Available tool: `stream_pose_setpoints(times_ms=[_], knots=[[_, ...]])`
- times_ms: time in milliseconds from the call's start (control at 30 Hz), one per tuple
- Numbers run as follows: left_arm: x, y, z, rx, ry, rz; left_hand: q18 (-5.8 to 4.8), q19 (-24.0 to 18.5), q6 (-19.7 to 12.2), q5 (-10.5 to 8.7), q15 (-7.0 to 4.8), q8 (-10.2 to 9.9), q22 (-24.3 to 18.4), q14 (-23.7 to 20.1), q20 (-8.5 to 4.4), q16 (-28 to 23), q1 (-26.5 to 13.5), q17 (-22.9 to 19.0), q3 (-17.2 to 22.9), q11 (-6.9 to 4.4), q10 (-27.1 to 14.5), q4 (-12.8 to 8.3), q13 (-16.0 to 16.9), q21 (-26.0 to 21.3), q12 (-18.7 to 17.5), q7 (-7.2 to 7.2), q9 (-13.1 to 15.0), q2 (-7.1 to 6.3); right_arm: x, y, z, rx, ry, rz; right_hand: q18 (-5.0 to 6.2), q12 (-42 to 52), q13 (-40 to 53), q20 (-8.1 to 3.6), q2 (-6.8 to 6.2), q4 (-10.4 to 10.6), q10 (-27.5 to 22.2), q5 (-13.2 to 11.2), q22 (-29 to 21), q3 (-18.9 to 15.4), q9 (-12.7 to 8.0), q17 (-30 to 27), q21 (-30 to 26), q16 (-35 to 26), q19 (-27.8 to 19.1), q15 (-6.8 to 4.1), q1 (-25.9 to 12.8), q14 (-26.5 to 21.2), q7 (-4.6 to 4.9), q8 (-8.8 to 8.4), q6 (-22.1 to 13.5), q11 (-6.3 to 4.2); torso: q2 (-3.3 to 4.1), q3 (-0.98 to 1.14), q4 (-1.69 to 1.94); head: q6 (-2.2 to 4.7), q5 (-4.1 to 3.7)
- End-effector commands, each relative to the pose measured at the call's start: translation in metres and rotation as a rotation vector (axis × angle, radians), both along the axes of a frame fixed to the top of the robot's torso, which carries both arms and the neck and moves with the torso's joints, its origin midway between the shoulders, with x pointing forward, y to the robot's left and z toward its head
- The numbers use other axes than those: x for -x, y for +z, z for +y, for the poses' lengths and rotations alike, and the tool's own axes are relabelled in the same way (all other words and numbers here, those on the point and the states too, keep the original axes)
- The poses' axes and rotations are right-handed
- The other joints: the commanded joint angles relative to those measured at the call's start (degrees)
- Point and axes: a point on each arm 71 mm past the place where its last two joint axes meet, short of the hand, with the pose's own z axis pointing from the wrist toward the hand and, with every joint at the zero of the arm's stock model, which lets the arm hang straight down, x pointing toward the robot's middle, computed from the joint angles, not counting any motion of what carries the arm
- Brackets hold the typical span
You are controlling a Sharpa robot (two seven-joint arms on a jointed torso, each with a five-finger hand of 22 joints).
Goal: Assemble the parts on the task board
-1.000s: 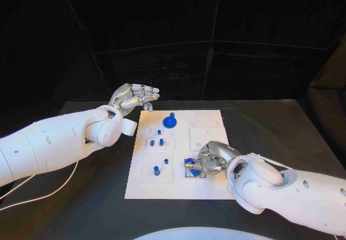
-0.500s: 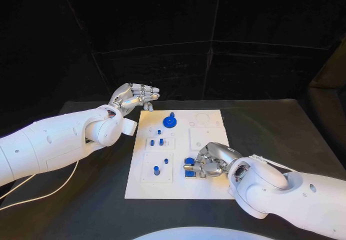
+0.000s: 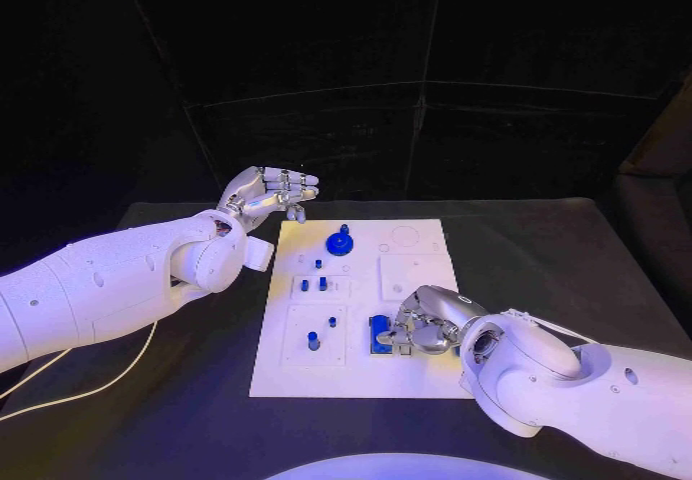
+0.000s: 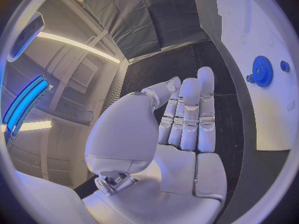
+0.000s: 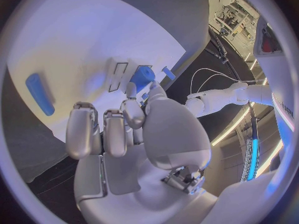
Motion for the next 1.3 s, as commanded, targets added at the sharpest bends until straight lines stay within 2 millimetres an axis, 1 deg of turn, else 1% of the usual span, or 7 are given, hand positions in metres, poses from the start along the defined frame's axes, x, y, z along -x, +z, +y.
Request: stream_pose_setpoints(times_ms=[33, 133, 300, 600, 833, 1033, 1300], knots=[[0.0, 0.001, -0.001, 0.007, -0.007, -0.007, 0.83, -0.4, 0.2, 0.14, -0.04, 0.1, -0.1, -0.4, -0.09, -0.3, -0.3, -0.1, -0.4, -0.13, -0.3, -0.1, -0.1, -0.3, 0.2, 0.0, -0.1, 0.44, -0.003, -0.002, 0.0, 0.027, 0.01, -0.003, -0.64, 0.1, 0.2, -0.27, 1.65, -1.4, 0.4, -1.6, 0.3, 1.1, 0.2, 0.6, 0.4, 0.3, 0.3, -0.67, 2.7, 3.5, -0.17, 0.44, 0.6, -0.24, 0.06, -0.03, -0.03, -0.06, -0.03], [0.0, 0.002, -0.001, 0.007, -0.007, -0.007, 0.83, -0.4, 0.2, 0.14, -0.04, 0.1, -0.1, -0.4, -0.09, -0.3, -0.3, -0.1, -0.4, -0.13, -0.3, -0.1, -0.1, -0.3, 0.2, 0.0, -0.1, 0.44, -0.004, -0.003, 0.0, 0.035, 0.007, -0.005, -0.66, 0.2, 0.4, -0.33, 2.37, -2.4, 0.5, -2.6, 0.4, 1.8, 0.2, 0.7, 0.4, 0.4, 0.3, -0.76, 4.1, 3.5, -0.33, 0.46, 0.7, -0.38, 0.06, -0.07, 0.01, -0.14, -0.07], [0.0, 0.002, 0.0, 0.006, -0.005, -0.007, 0.83, -0.4, 0.2, 0.14, -0.04, 0.1, -0.1, -0.4, -0.09, -0.3, -0.3, -0.1, -0.4, -0.13, -0.3, -0.1, -0.1, -0.3, 0.2, 0.0, -0.1, 0.44, -0.006, -0.004, -0.001, 0.04, 0.003, -0.009, -0.68, 0.2, 0.4, -0.37, 2.21, -3.0, 0.5, -3.0, 0.4, 2.0, 0.2, 0.8, 0.5, 0.4, 0.3, -0.79, 4.8, 3.5, -0.35, 0.42, 0.7, -0.41, 0.02, -0.08, 0.01, -0.25, -0.02], [0.001, 0.002, 0.001, 0.006, -0.003, -0.007, 0.83, -0.4, 0.2, 0.14, -0.04, 0.1, -0.1, -0.4, -0.09, -0.3, -0.3, -0.1, -0.4, -0.13, -0.3, -0.1, -0.1, -0.3, 0.2, 0.0, -0.1, 0.44, -0.005, -0.001, -0.003, 0.002, 0.016, -0.03, -0.7, 0.2, 0.5, -0.29, 1.21, -2.3, 0.6, -3.4, 0.5, 0.8, 0.2, 0.9, 0.5, 0.4, 0.3, -0.6, 2.8, 3.5, -0.02, 0.32, 0.7, -0.14, -0.02, 0.0, -0.07, -0.26, -0.08], [0.001, 0.002, 0.002, 0.005, -0.002, -0.007, 0.83, -0.4, 0.2, 0.14, -0.04, 0.1, -0.1, -0.4, -0.09, -0.3, -0.3, -0.1, -0.4, -0.13, -0.3, -0.1, -0.1, -0.3, 0.2, 0.0, -0.1, 0.44, 0.0, 0.003, -0.002, -0.048, 0.073, -0.032, -0.73, 0.5, 0.9, -0.22, 0.02, -1.5, 0.8, -1.1, 0.8, -0.8, 0.3, 1.4, 0.6, 0.6, 0.4, -0.53, 1.0, 3.6, 0.03, 0.32, 0.8, -0.08, 0.03, 0.03, 0.0, -0.3, -0.04], [0.001, 0.002, 0.002, 0.005, -0.001, -0.007, 0.83, -0.4, 0.2, 0.14, -0.04, 0.1, -0.1, -0.4, -0.09, -0.3, -0.3, -0.1, -0.4, -0.13, -0.3, -0.1, -0.1, -0.3, 0.2, 0.0, -0.1, 0.44, 0.004, 0.003, -0.005, -0.044, 0.11, -0.011, -0.77, 0.6, 1.1, -0.23, -0.28, -1.6, 0.8, -1.1, 1.1, -1.1, 0.4, 1.7, 0.7, 0.8, 0.5, -0.55, 1.1, 3.7, -0.03, 0.35, 0.8, -0.11, 0.01, -0.01, -0.09, -0.33, 0.01], [0.001, 0.002, 0.002, 0.005, -0.002, -0.007, 0.83, -0.4, 0.2, 0.14, -0.04, 0.1, -0.1, -0.4, -0.09, -0.3, -0.3, -0.1, -0.4, -0.13, -0.3, -0.1, -0.1, -0.3, 0.2, 0.0, -0.1, 0.44, 0.002, -0.001, -0.005, -0.016, 0.113, 0.014, -0.8, 0.6, 1.2, -0.27, -0.14, -2.1, 0.9, -1.6, 1.3, -1.1, 0.4, 1.9, 0.8, 0.8, 0.5, -0.6, 1.9, 3.7, -0.11, 0.39, 0.9, -0.18, 0.03, 0.0, 0.07, -0.34, -0.07]])
